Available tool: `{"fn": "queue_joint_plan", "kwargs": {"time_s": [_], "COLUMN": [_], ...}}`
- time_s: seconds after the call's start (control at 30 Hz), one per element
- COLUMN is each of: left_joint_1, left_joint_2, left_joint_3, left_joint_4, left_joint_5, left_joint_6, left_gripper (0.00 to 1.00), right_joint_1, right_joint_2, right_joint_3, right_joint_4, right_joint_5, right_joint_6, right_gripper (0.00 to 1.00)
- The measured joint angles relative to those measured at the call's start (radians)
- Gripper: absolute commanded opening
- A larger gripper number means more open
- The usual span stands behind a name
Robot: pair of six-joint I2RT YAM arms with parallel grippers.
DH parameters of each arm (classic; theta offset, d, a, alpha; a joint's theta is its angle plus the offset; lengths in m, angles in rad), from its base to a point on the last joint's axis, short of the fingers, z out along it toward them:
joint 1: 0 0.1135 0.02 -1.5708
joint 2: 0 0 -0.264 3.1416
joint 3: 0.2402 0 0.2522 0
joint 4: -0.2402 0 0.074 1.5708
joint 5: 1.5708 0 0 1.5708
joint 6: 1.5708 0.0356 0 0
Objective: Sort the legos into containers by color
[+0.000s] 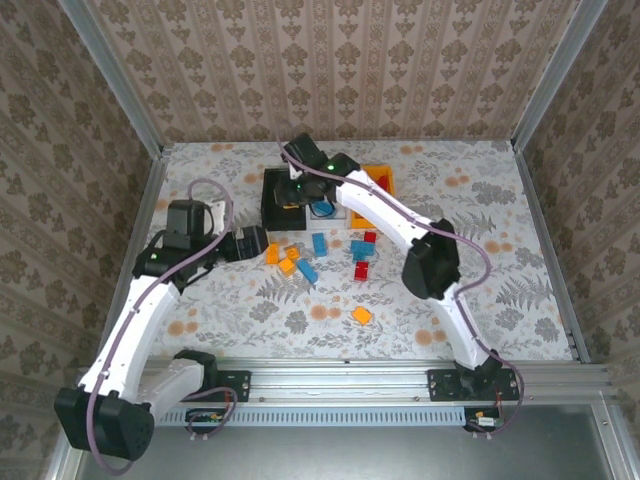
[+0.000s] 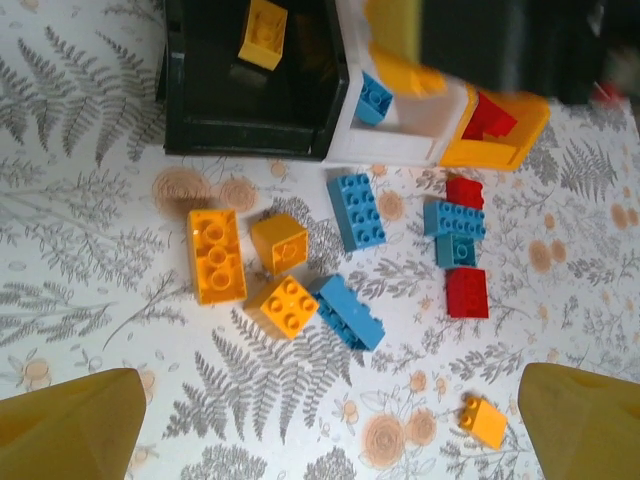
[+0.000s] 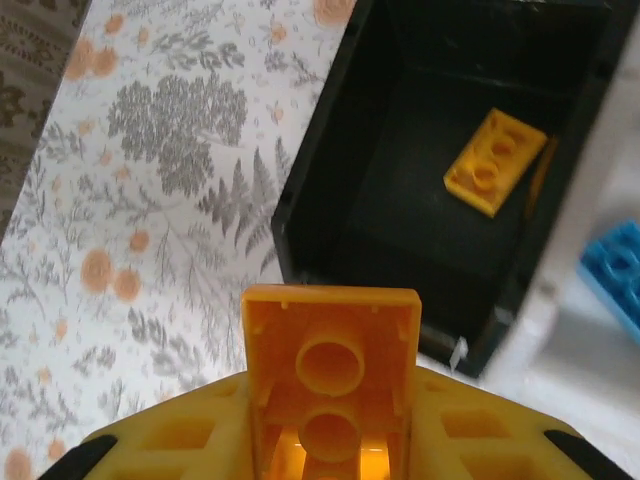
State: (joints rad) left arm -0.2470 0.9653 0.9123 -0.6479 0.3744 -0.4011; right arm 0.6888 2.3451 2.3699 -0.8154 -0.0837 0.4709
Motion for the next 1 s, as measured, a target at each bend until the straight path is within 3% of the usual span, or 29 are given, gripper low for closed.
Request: {"fn": "queue_joint_plan", "kwargs": {"time_s": [0.13, 0.27, 0.47, 0.73, 0.83, 1.0], "left_joint_1": [0.000, 0.000, 0.000, 0.000, 0.000, 0.000], "left_joint_2": [-0.063, -0.098, -0.082, -0.056, -0.060, -0.088], "left_joint_3": [-0.058, -0.111, -0.141, -0.141, -0.141, -0.141], "left_joint_4": [-0.030, -0.050, -0.055, -0.029, -0.029, -0.029], "left_joint_5": [0.000, 0.001, 0.008, 0.018, 0.019, 0.019], "left_joint_6": [-0.004, -0.015, -0.019, -0.041, -0.045, -0.045], "left_gripper": [0.98, 0.98, 0.98, 0.99, 0.99, 1.00], "right_joint_1": [-0.031, -0.055, -0.066, -0.066, -0.066, -0.064], "right_joint_2": [0.196, 0.288, 0.289, 0.282, 0.223, -0.093], "right_joint_3": [0.217, 0.266, 0.293, 0.291, 0.216, -0.194], "right_joint_4": [-0.040, -0.040, -0.031, -0.031, -0.039, -0.035], "right_joint_5": [-0.025, -0.055, -0.080, -0.095, -0.098, -0.076], "right_joint_6": [-0.001, 0.004, 0.008, 0.010, -0.002, -0.056], "right_gripper": [0.35, 0.43, 0.64, 0.66, 0.67, 0.70]}}
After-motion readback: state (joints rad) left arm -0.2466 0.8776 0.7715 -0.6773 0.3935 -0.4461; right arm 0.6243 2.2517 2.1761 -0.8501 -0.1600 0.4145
